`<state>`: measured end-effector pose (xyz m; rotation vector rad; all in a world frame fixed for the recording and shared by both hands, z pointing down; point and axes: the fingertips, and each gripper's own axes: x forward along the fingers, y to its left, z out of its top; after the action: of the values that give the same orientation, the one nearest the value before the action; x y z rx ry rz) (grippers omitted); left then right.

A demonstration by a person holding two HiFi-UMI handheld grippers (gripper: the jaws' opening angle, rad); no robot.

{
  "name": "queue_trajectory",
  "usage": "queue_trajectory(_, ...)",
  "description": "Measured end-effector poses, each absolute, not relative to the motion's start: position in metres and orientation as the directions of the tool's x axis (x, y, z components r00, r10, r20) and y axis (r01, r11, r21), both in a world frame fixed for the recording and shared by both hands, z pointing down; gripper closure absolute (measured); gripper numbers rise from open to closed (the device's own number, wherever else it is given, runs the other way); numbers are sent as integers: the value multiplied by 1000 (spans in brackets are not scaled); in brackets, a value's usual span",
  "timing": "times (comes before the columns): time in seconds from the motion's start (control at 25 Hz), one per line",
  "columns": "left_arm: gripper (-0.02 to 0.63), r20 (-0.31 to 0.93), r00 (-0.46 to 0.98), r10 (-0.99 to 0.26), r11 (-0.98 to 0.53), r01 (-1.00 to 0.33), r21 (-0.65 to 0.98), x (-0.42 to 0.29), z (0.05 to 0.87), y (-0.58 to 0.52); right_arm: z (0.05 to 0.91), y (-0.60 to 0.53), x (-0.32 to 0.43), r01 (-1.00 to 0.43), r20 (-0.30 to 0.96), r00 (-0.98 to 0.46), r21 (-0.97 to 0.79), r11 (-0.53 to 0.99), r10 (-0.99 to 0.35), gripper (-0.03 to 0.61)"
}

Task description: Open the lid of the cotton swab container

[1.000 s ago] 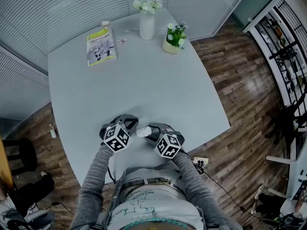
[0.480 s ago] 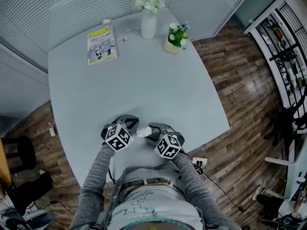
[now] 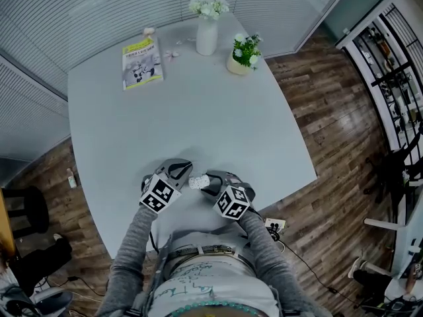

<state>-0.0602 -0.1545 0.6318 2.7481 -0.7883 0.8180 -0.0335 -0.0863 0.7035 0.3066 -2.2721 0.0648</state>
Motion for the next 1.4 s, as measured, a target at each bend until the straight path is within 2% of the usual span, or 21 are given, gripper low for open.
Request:
queue_trajectory(0.08,596,513,724,-462,-835,-550,25,-61,620,-155,703,-86,-34,-244,748,-632,54,968,-201,341)
queue_trajectory(0.24,514,478,734,-482,-814,-577,65,-67,608,-154,701,-88,-33,-251,746,-633,53,966,-206,339)
queue_trajectory(0.52,466,536,704,-466,-809,-585,64,-85,627,-130,701,-85,-29,-263,752,-624,55,963,-213,339)
queue_trajectory(1.0,439,630,656,-416,-811,-580,69,-95,660,-82,697,-74,-24,-264,764,-609,58,963,-213,342)
queue_trajectory(1.32,440,668,664,-337,-833,-541,118,-76,679,-45,696,-60,-19,-263,775,-598,51,964,-204,394)
queue_trajectory(1.4,458,676,664,-319,-843,-525,118,-71,681,-37,696,-54,-18,-256,780,-594,50,965,-198,411)
